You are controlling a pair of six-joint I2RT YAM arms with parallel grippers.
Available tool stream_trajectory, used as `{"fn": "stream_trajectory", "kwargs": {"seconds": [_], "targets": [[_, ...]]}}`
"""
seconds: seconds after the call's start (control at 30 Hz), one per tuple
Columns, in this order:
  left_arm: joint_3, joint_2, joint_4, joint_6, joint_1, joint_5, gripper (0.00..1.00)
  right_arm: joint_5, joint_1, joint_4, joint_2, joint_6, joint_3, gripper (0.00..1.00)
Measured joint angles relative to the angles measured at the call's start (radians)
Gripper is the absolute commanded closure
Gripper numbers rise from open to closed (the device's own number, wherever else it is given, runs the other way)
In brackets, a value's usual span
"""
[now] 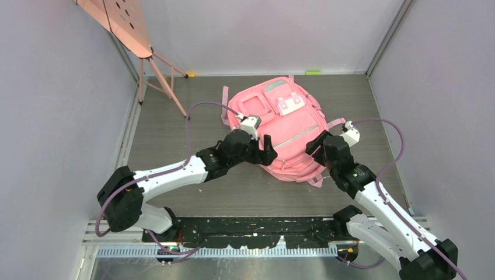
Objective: Pack the student bag
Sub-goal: Zip the student bag at the center of the board.
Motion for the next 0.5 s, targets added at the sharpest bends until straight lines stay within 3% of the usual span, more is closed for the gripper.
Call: {"fn": "stream_trajectory", "kwargs": {"seconds": [0.2, 0.33, 0.43, 0.5], "targets": [[-0.046, -0.028, -0.047, -0.061, 0.072, -0.008, 0.18, -0.116, 0.022, -0.106, -0.045, 0.014, 0.000, 0.35], [-0.055, -0.024, -0.045, -0.104, 0.079, -0.005, 0.19, -0.145, 0.121, -0.113, -0.027, 0.048, -0.001, 0.36], [-0.067, -0.021, -0.026, -0.139, 0.084, -0.005, 0.32, -0.129, 0.227, -0.107, 0.019, 0.066, -0.001, 0.41], [-0.088, -0.020, -0.008, -0.158, 0.089, -0.004, 0.35, -0.111, 0.292, -0.097, 0.071, 0.077, 0.000, 0.44]]}}
